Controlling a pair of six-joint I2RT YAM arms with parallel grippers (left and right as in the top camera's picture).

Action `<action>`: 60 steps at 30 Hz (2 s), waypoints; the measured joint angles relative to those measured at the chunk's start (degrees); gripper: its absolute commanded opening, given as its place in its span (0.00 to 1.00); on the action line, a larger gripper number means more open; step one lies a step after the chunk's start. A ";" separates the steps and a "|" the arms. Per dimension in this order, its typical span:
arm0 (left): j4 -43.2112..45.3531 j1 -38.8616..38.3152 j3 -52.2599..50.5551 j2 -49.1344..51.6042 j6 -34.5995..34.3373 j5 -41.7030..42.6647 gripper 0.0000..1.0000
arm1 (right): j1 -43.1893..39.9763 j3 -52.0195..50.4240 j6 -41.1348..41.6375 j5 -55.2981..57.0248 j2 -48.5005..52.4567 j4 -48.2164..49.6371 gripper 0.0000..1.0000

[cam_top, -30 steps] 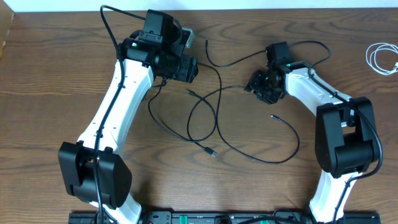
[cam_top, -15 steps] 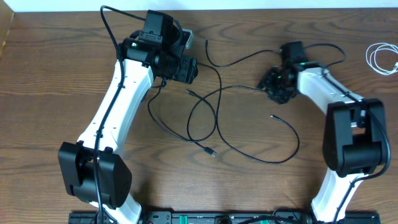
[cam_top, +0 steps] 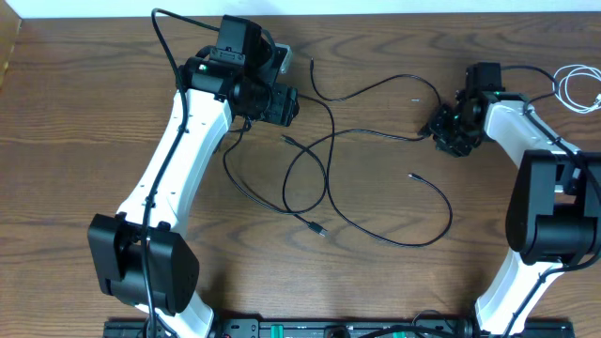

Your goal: Untangle cables

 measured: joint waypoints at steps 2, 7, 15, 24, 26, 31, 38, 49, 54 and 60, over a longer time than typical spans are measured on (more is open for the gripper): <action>0.00 0.00 0.00 0.00 -0.02 0.00 0.65 | 0.55 0.24 -0.68 0.68 0.35 0.63 0.52; -0.04 0.00 0.00 0.00 -0.57 0.00 0.65 | 3.82 2.29 -2.01 2.84 2.62 4.28 0.49; -0.61 0.00 0.00 0.00 -1.49 0.00 0.65 | 9.86 3.61 -3.34 20.50 3.34 -0.59 0.41; -1.20 0.00 0.00 0.00 -1.53 0.00 0.65 | 9.86 4.00 -8.04 33.42 3.30 -13.88 0.34; -1.70 0.00 0.00 0.00 -1.53 0.00 0.65 | 8.98 3.80 -8.57 34.77 3.39 -17.05 0.34; -1.88 0.00 0.00 0.00 -1.81 0.00 0.65 | 4.59 3.26 -9.20 35.98 3.56 -20.59 0.28; -1.88 0.00 0.00 0.00 -2.38 0.00 0.65 | -0.85 3.06 -14.67 27.69 2.84 -17.88 0.27; -1.57 0.00 0.00 2.80 -4.74 0.00 0.65 | -1.33 3.17 -19.89 10.05 2.49 -13.64 0.17; -1.60 0.00 0.00 4.07 -4.98 0.00 0.65 | 0.90 2.08 -20.50 4.76 2.45 -12.46 0.01; -1.62 0.00 0.00 4.07 -5.20 0.00 0.66 | 3.65 1.57 -20.92 1.16 2.49 -10.62 0.01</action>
